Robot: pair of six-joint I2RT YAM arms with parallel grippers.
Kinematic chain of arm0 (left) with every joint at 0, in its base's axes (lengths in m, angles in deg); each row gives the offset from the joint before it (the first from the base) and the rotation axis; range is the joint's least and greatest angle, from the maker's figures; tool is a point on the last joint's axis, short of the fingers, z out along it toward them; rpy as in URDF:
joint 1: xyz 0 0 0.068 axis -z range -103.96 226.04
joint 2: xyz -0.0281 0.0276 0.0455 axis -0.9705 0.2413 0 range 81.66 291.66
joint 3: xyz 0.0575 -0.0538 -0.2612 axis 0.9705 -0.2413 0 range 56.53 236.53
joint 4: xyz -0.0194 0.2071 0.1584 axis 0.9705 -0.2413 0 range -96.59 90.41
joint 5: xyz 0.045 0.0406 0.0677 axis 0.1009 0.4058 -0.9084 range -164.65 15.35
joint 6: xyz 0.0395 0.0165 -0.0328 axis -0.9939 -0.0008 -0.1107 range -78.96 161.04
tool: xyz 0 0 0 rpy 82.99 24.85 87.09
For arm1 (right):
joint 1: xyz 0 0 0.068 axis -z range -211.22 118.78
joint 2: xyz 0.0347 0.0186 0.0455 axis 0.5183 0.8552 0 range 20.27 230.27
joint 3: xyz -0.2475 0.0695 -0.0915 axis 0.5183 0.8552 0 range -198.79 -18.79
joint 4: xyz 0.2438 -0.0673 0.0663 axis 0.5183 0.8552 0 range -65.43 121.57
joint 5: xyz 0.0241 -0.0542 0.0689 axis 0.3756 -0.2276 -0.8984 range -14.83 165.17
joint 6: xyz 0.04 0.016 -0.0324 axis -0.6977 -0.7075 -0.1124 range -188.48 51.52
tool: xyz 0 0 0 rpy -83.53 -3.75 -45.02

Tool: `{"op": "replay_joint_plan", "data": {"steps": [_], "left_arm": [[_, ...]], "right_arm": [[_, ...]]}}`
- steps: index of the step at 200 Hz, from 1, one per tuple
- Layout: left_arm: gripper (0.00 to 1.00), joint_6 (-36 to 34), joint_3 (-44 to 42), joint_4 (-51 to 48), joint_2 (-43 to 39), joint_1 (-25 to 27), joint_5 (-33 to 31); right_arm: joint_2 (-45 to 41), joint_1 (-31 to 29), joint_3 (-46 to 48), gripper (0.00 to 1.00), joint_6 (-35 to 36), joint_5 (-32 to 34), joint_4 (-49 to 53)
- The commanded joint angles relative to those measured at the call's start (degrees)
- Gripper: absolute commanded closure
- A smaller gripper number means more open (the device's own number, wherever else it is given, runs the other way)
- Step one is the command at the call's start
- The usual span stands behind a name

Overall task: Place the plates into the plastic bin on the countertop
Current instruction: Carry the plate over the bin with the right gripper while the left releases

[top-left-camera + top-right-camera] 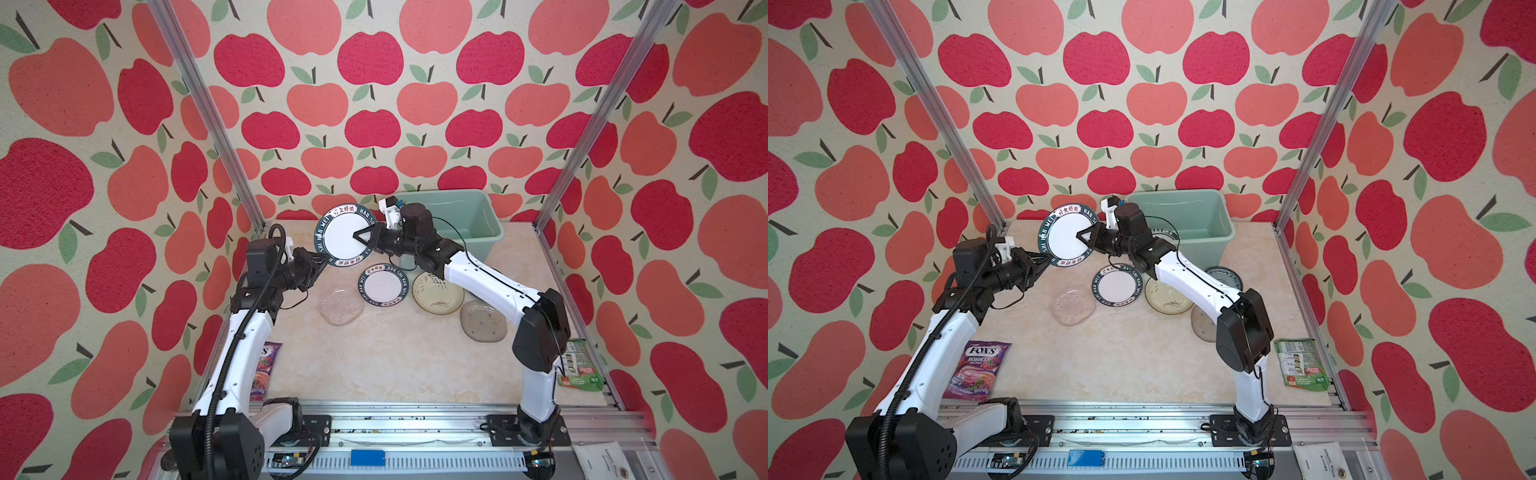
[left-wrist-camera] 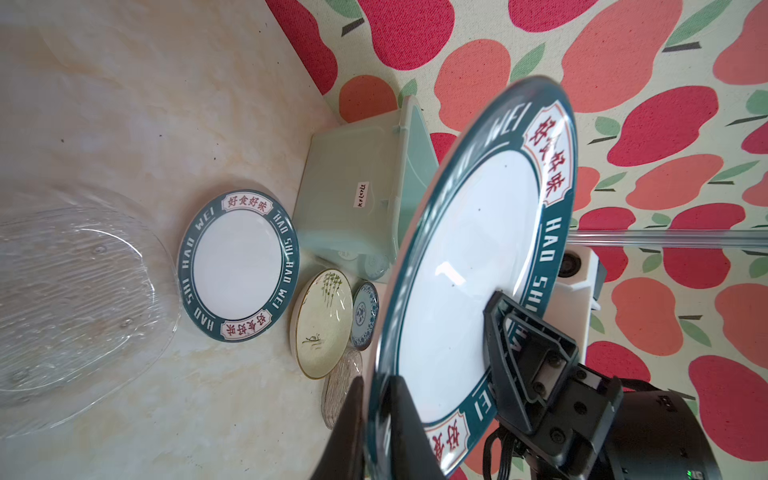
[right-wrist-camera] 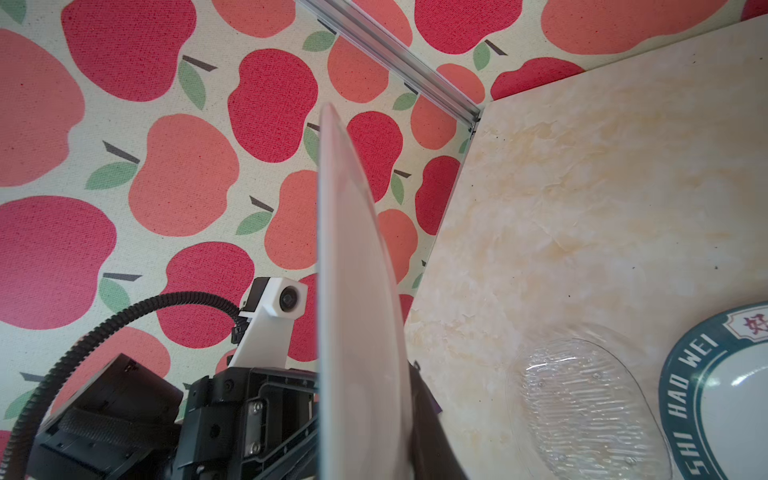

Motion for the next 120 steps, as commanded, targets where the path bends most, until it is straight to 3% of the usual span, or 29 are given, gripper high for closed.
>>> {"op": "replay_joint_plan", "data": {"steps": [1, 25, 36, 69, 120], "left_arm": [[0.72, -6.2, 4.2, -6.5, -2.5, 1.5, -0.1], [0.50, -11.4, 8.6, -10.7, -6.7, 1.5, -3.9], [0.44, -14.4, 11.6, -14.0, -7.3, 1.5, -5.5], [0.40, -20.3, 19.3, -20.6, -7.5, 1.4, -8.2], [0.39, -21.2, 26.2, -23.5, -5.6, 2.0, -9.2]], "right_arm": [[-2.6, -0.5, -0.2, 1.00, 4.9, 3.0, 4.0], [-4.2, 0.3, -1.9, 1.00, 9.0, 2.0, 10.4], [-4.9, 0.9, -2.5, 1.00, 10.7, 1.1, 13.3], [-8.4, 3.4, -1.3, 1.00, 13.4, -0.6, 17.6], [-12.0, 12.0, -3.2, 1.00, 18.4, -4.6, 26.8]]}}
